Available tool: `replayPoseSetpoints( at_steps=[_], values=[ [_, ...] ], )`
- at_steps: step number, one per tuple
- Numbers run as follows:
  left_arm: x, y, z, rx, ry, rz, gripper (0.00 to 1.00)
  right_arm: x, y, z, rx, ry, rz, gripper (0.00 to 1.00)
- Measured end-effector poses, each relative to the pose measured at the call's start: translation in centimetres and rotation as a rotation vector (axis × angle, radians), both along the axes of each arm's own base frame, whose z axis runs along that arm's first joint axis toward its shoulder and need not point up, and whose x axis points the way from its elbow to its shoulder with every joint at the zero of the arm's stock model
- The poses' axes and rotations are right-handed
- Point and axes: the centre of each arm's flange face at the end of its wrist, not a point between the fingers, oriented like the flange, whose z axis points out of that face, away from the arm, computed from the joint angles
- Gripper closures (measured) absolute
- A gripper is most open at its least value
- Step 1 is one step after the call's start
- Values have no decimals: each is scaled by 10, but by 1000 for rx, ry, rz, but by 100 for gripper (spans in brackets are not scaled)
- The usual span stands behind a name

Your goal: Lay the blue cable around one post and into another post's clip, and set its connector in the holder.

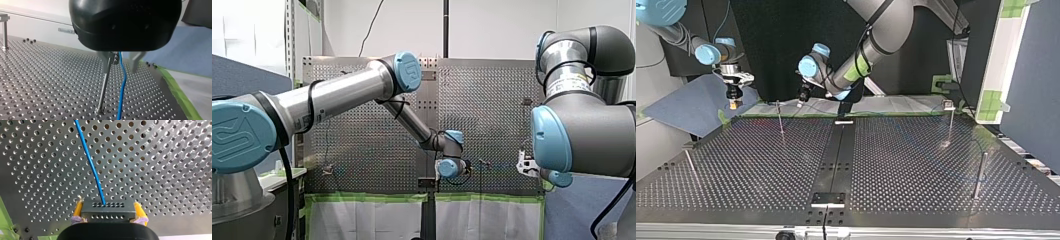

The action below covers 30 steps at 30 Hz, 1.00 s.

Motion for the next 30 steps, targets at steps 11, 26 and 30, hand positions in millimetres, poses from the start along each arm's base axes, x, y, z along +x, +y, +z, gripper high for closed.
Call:
replayPoseSetpoints(
  at_steps=[11, 26, 30],
  values=[
    [-15, -10, -2, 28, 14, -58, 0, 2, 0, 0, 1, -1, 3, 100],
    [-42, -39, 10, 50, -2, -133, 0, 2, 1, 0, 3, -2, 4, 100],
    [-45, -46, 15, 54, -6, -141, 0, 2, 1, 0, 3, -2, 4, 100]
  ],
)
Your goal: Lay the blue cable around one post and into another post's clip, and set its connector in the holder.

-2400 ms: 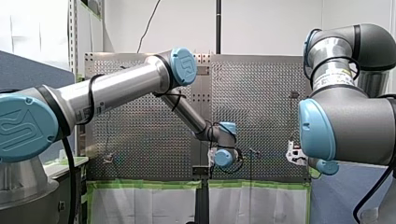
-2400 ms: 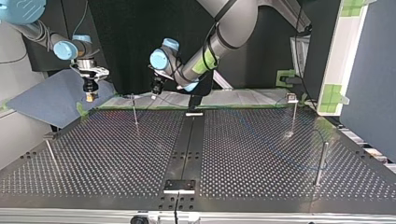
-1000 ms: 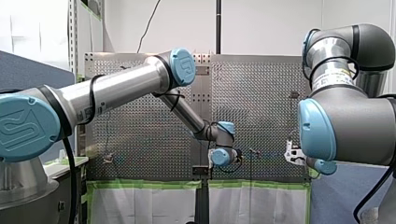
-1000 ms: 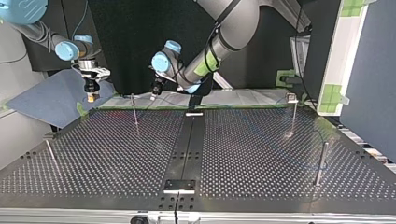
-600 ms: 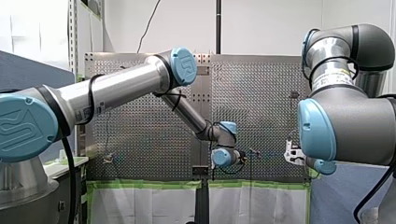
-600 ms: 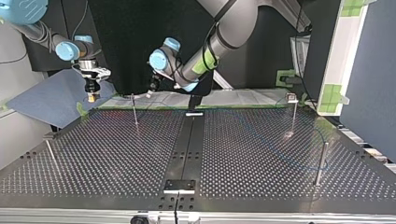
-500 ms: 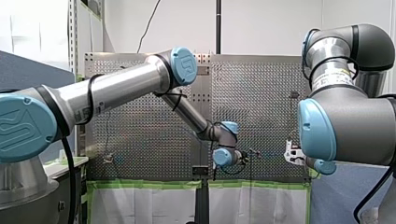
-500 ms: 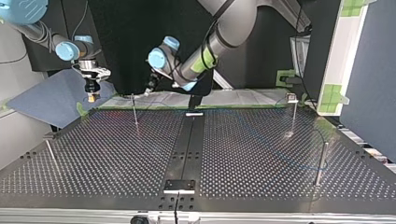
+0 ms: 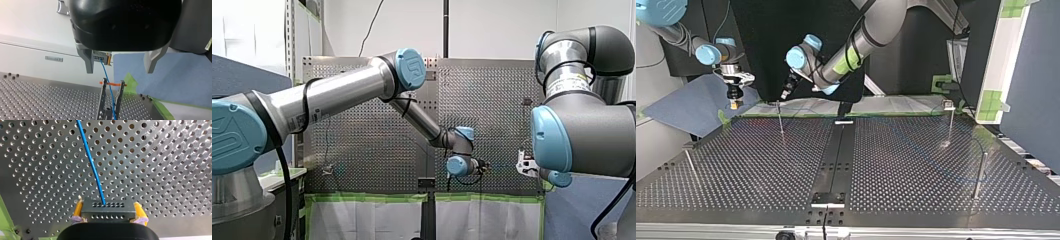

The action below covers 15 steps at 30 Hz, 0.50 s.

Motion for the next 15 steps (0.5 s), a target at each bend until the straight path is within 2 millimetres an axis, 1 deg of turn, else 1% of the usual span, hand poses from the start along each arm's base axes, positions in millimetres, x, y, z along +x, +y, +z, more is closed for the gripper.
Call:
replayPoseSetpoints(
  at_steps=[6, 15],
  values=[
    [-7, -5, 2, 4, 0, -10, 0, 0, 0, 0, -1, 0, 0, 100],
    [-10, -4, 0, 20, 13, 5, 0, 1, 0, 0, 0, 0, 0, 100]
  ],
)
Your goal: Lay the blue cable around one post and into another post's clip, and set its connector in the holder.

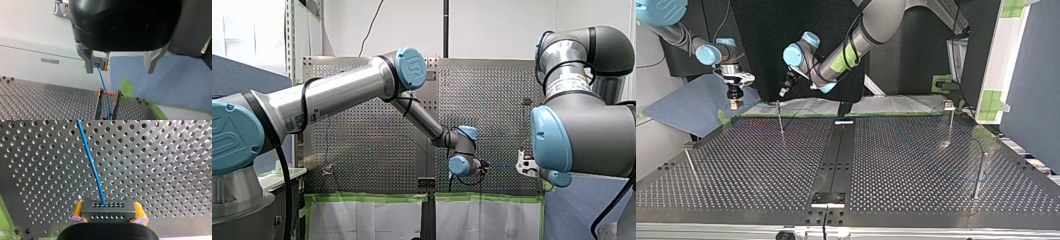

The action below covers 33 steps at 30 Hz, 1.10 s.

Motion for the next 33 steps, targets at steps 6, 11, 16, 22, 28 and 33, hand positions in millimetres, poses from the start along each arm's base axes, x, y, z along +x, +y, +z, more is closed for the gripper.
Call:
replayPoseSetpoints(
  at_steps=[6, 11, 16, 22, 28, 33],
  values=[
    [0, 2, -1, 2, 4, 24, 0, 1, 0, 0, 0, 0, 1, 100],
    [0, 6, -2, 18, 14, 51, 0, 1, 0, 0, 2, 0, 2, 100],
    [1, 10, -3, 31, 21, 79, 0, 2, 1, 0, 3, 0, 3, 100],
    [-1, 14, -8, 41, 30, 84, 0, 3, 1, 0, 4, 0, 5, 100],
    [-3, 22, -16, 58, 42, 91, 0, 4, 1, 0, 4, 0, 6, 100],
    [-1, 23, -16, 60, 40, 93, 0, 5, 2, -1, 7, 1, 7, 100]
  ],
)
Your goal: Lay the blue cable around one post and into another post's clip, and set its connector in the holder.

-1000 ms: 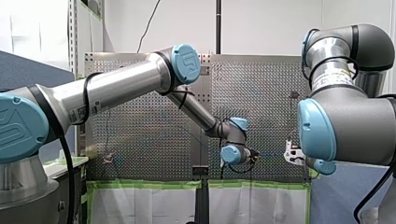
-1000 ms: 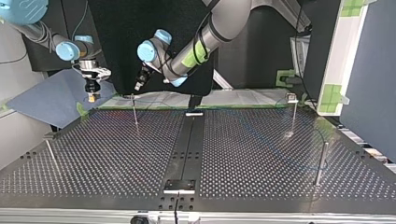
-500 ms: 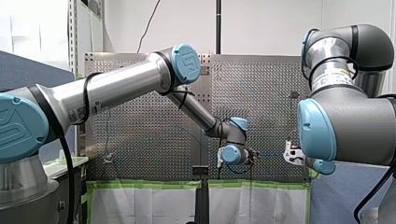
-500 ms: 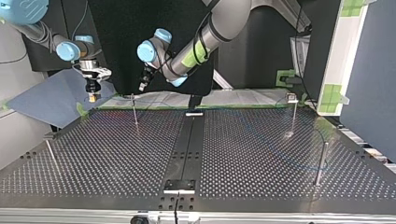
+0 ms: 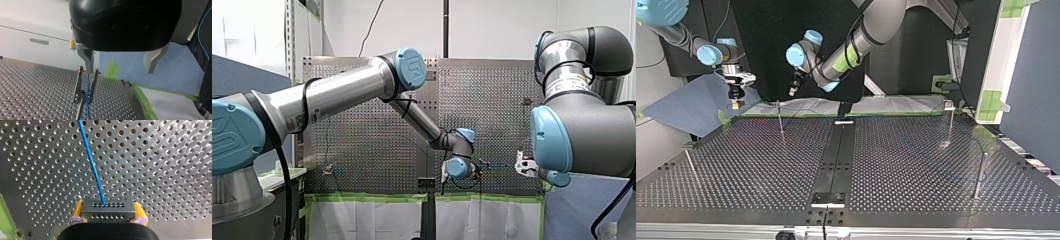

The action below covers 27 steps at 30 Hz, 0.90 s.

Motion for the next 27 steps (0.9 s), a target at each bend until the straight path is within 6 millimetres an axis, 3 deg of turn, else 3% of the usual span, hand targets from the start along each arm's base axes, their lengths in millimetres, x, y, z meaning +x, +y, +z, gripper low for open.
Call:
replayPoseSetpoints(
  at_steps=[19, 27],
  values=[
    [1, 0, 1, 3, 0, 0, 0, 3, 1, 0, 3, 0, 5, 100],
    [-13, 1, 19, 36, 13, -18, 0, 3, 1, 0, 3, 0, 6, 100]
  ],
)
